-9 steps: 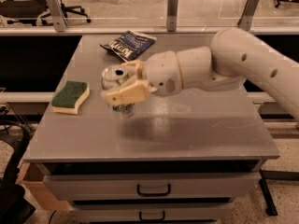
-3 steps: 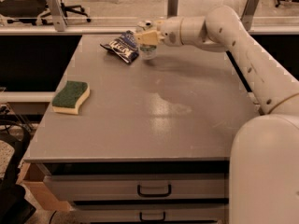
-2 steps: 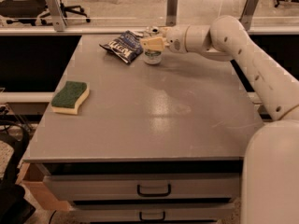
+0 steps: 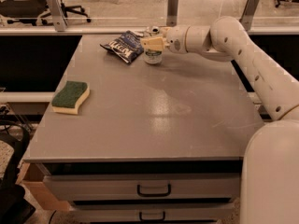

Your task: Move 7up can near blue chip bag

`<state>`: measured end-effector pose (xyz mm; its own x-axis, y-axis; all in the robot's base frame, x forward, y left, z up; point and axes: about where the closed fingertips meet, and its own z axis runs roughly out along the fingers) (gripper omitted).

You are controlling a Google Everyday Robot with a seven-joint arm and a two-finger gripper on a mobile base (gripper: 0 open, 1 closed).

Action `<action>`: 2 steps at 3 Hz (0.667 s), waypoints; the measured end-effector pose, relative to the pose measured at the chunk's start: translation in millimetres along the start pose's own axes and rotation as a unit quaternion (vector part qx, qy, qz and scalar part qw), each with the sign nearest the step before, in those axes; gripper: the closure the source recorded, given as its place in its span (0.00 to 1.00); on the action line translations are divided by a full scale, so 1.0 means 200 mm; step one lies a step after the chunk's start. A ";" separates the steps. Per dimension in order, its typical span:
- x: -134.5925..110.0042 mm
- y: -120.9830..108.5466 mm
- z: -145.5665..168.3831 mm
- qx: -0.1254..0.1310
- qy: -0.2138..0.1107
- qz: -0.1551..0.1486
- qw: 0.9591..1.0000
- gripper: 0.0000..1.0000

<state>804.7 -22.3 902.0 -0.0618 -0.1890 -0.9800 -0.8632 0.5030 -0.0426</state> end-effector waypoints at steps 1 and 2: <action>0.00 0.00 0.00 0.000 0.000 0.000 1.000 0.35; 0.00 0.00 0.00 0.000 0.000 0.000 1.000 0.12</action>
Offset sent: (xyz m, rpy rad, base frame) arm 0.0000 0.0001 0.0007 0.0000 0.0001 0.0002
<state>804.7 -21.9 902.9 -0.0619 -0.1890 -0.9800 -0.8635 0.5025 -0.0424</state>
